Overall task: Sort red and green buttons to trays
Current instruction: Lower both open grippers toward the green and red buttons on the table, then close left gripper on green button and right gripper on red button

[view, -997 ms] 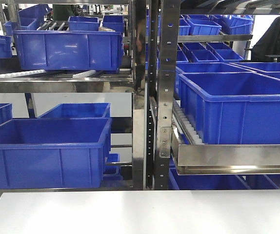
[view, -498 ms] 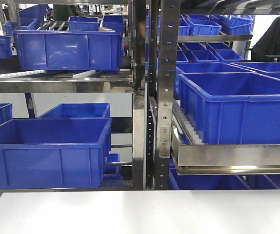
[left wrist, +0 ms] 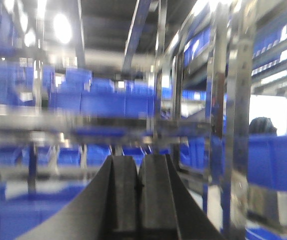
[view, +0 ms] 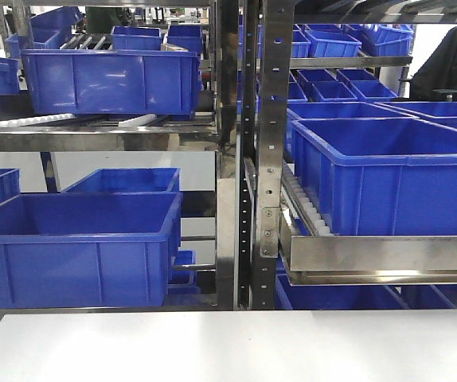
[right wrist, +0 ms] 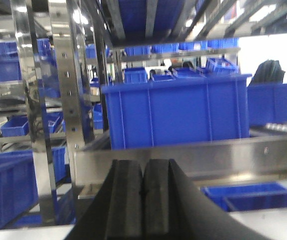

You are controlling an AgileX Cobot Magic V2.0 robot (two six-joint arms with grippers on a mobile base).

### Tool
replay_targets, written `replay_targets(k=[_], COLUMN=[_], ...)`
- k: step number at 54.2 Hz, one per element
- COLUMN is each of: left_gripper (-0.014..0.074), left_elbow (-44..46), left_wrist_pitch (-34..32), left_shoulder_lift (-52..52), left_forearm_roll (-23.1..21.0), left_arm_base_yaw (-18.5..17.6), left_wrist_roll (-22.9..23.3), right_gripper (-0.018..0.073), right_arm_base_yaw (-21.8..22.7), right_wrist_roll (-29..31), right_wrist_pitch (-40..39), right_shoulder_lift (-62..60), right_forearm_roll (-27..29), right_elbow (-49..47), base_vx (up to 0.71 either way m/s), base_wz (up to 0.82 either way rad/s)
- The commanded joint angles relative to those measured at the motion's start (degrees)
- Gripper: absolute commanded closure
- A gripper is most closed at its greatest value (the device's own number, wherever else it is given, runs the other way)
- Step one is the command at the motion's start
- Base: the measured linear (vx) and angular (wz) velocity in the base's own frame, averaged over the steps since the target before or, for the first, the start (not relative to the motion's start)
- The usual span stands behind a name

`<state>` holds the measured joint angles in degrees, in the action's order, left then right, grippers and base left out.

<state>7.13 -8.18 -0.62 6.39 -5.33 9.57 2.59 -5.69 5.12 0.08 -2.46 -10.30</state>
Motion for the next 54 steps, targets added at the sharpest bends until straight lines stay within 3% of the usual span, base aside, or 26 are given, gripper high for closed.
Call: replay_targets(k=[1, 6, 15, 26, 39, 46, 54], left_gripper=[0.0594, 0.0587, 0.0538, 0.0332, 0.0034, -0.0003, 0.0000], left_elbow=[6.98, 11.24, 12.94, 12.92, 12.92, 12.92, 12.92], left_wrist_pitch=[1.72, 8.18, 12.16, 20.28, 21.98, 22.43, 29.03], left_shoulder_lift=[2.10, 5.07, 10.97, 16.27, 17.95, 17.96, 20.25], left_forearm_roll=[3.30, 4.94, 5.36, 5.25, 4.98, 1.82, -2.27], left_arm_base_yaw=[0.00, 0.00, 0.00, 0.00, 0.00, 0.00, -0.05], left_wrist_roll=[-0.24, -0.24, -0.24, -0.24, 0.02, -0.09, -1.86], right_gripper=[0.0567, 0.0565, 0.0554, 0.0473, 0.0239, 0.0104, 0.0010], right_arm_base_yaw=[0.26, 0.26, 0.26, 0.26, 0.26, 0.26, 0.26], right_wrist_roll=[0.41, 0.41, 0.41, 0.41, 0.41, 0.36, 0.16], right_wrist_pitch=[1.14, 3.24, 4.13, 9.07, 12.20, 11.62, 12.02], right_shoulder_lift=[3.47, 6.77, 13.24, 19.48, 22.89, 23.33, 23.33], right_forearm_roll=[-1.26, -1.26, -1.26, -1.26, -1.41, -1.41, -0.77], right_elbow=[-7.26, -11.03, -12.02, -12.02, -12.02, -12.02, -12.02], base_vx=[0.00, 0.00, 0.00, 0.00, 0.00, 0.00, 0.00], base_wz=[0.00, 0.00, 0.00, 0.00, 0.00, 0.00, 0.00])
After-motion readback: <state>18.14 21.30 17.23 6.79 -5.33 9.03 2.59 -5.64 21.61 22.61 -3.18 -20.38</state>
